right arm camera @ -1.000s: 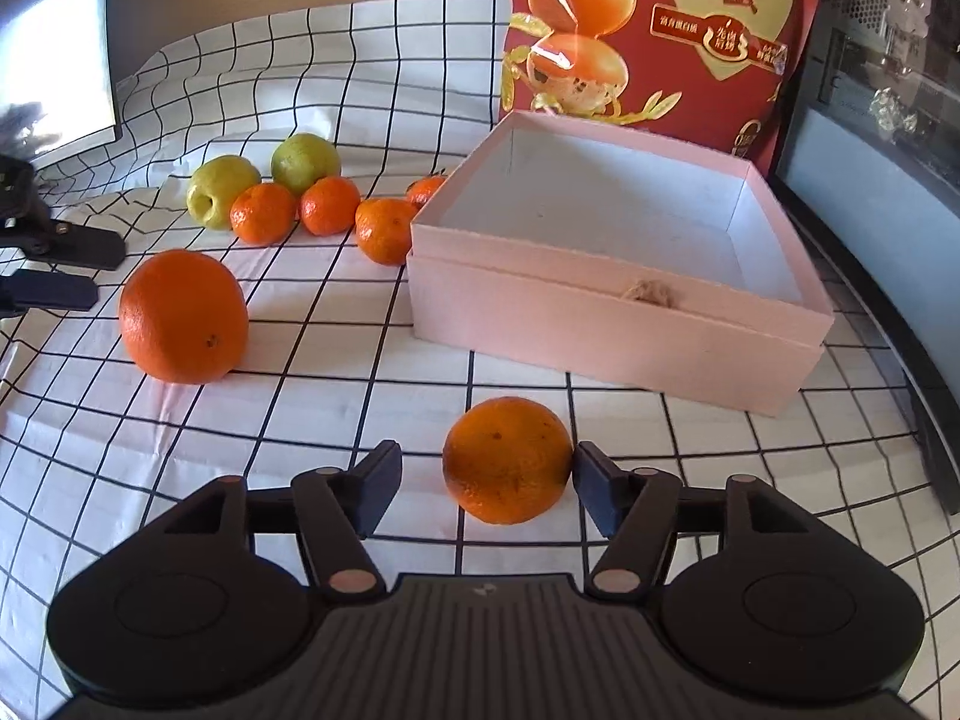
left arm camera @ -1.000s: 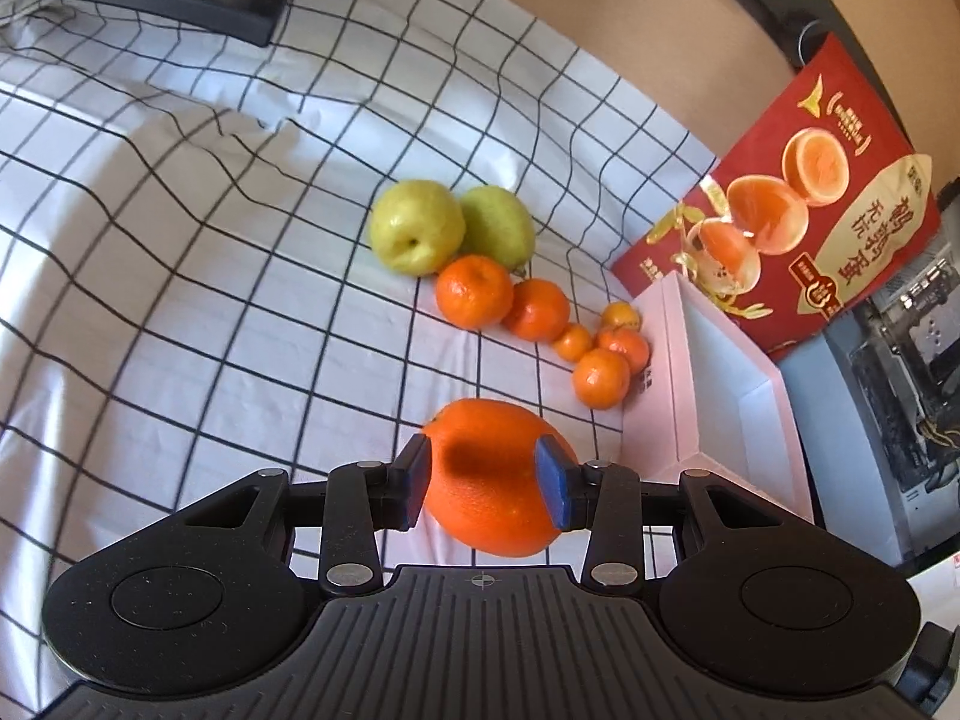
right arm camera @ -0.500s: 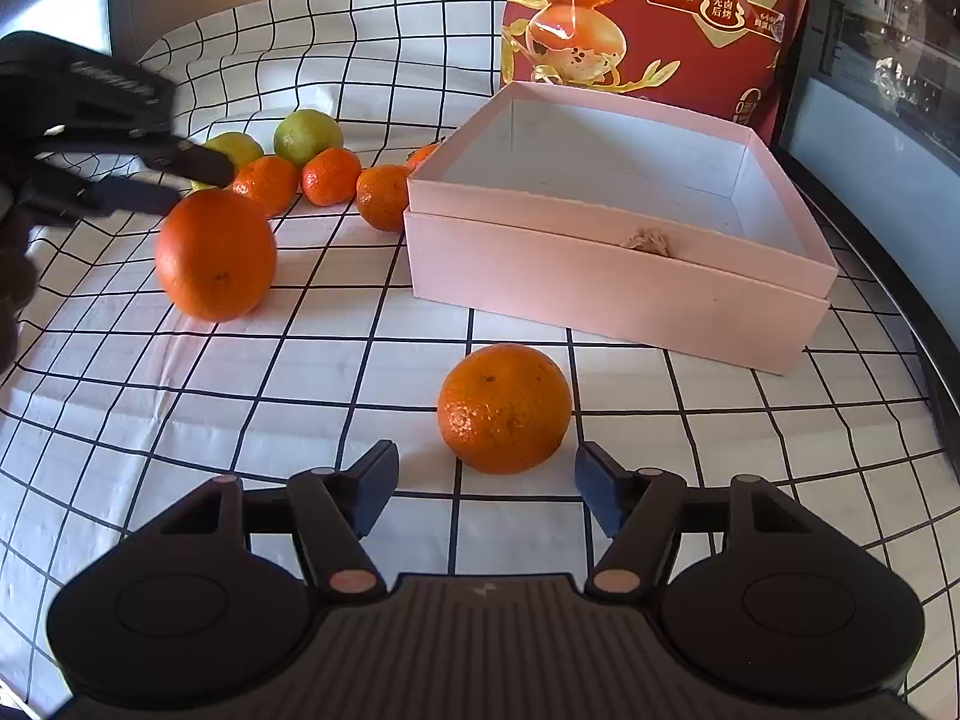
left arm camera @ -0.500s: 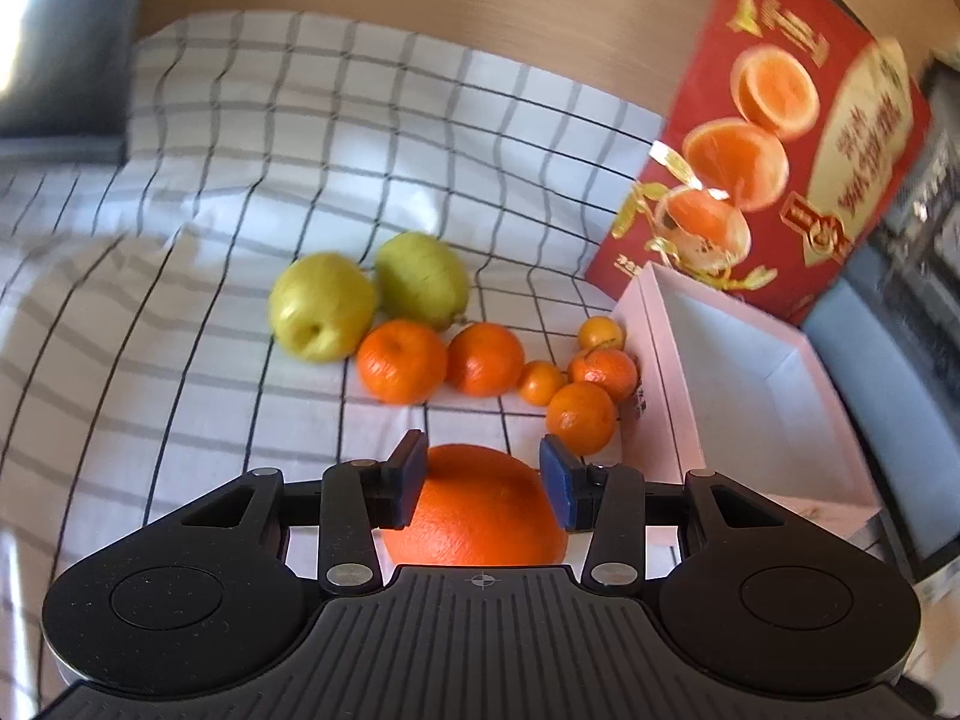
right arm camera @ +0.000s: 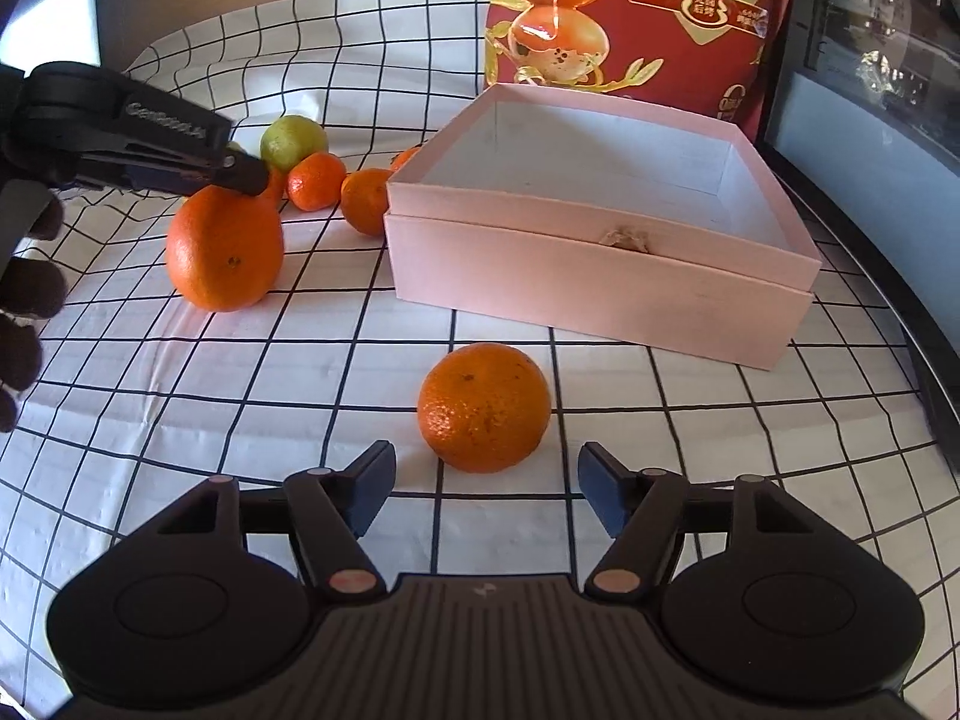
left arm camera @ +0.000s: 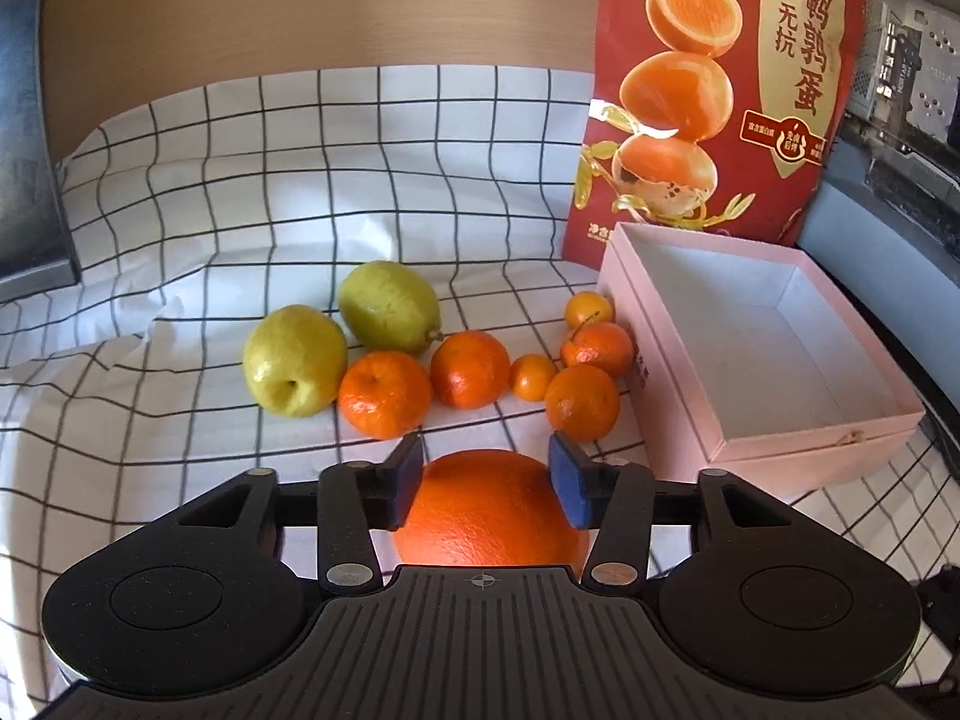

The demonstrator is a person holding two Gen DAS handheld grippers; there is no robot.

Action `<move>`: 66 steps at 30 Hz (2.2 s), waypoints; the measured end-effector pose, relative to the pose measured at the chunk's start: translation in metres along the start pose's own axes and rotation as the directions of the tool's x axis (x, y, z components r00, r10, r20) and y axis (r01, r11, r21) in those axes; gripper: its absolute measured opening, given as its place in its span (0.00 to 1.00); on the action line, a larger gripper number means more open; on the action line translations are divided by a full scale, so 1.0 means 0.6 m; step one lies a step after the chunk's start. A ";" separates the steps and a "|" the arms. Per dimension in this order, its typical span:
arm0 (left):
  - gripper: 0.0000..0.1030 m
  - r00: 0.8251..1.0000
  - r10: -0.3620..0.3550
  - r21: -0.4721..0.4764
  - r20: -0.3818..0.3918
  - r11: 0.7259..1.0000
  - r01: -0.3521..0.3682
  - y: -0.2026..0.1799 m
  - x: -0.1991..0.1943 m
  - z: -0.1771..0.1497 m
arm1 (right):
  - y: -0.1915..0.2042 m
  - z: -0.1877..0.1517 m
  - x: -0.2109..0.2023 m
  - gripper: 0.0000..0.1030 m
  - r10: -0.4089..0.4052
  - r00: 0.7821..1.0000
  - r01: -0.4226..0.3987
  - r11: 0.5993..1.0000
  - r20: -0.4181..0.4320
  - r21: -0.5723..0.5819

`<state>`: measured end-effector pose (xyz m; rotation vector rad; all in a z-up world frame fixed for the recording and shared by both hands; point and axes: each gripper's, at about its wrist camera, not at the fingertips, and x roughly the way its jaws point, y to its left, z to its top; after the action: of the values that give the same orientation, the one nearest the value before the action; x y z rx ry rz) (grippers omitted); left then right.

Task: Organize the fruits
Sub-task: 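Close left tool on the large orange while right tool hovers over the mandarin, then close right tool on the loose mandarin while left tool holds the large orange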

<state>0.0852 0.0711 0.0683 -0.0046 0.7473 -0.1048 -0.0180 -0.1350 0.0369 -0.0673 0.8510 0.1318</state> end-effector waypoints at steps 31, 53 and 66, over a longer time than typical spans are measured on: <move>0.61 0.995 -0.098 -0.162 -0.020 0.982 0.094 0.037 -0.031 -0.032 | -0.002 -0.006 -0.020 0.69 -0.008 0.999 0.008 1.000 0.039 0.011; 0.71 0.985 -0.122 -0.340 -0.119 0.937 0.075 0.038 0.027 0.003 | 0.004 0.004 -0.007 0.70 -0.003 0.999 0.005 0.999 0.048 -0.045; 0.75 0.976 -0.193 -0.295 -0.103 0.943 0.155 0.020 0.052 -0.011 | -0.012 0.003 -0.011 0.70 -0.007 0.998 0.008 1.000 0.058 -0.016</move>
<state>0.1047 0.0805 0.0422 -0.3439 0.8874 -0.1665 -0.0200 -0.1425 0.0434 -0.0814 0.7923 0.1330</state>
